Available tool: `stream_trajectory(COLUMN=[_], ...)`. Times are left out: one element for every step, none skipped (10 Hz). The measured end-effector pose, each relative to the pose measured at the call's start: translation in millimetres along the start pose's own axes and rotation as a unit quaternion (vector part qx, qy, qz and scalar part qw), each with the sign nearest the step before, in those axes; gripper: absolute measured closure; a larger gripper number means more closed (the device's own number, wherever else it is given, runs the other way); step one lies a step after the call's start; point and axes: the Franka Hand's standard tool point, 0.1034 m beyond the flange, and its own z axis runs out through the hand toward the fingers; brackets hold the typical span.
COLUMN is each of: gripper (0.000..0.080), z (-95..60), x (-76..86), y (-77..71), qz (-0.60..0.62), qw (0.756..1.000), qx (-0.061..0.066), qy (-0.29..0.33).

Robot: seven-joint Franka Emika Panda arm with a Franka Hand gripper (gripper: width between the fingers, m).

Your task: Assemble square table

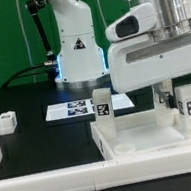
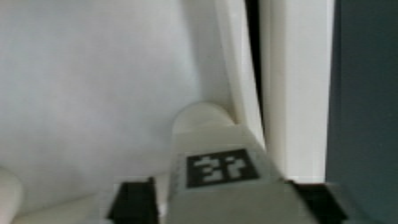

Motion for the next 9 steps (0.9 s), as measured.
stream_trajectory(gripper=[0.0511,0.0511,0.0511,0.0511,0.0511,0.0511,0.0509,0.0509,0.0509], z=[0.0,0.1,0.1,1.0,2.1,4.0,4.6,5.6,6.8], x=[-0.1,-0.3,-0.1,5.6,12.4,10.9,10.3,10.2,11.3], y=[-0.4,-0.8,-1.2,-2.7,-9.3,-17.7,-18.8,-21.8,-23.5], qz=[0.029,0.057,0.100,0.151,0.237,0.325,0.375,0.458,0.514], qw=[1.000,0.998,0.995,0.989,0.971,0.946,0.927,0.889,0.858], qx=[0.001,0.003,0.005,0.005,0.008,0.005,0.003,0.010,0.018], qy=[0.000,-0.001,-0.001,-0.007,-0.006,-0.010,-0.009,-0.011,-0.013])
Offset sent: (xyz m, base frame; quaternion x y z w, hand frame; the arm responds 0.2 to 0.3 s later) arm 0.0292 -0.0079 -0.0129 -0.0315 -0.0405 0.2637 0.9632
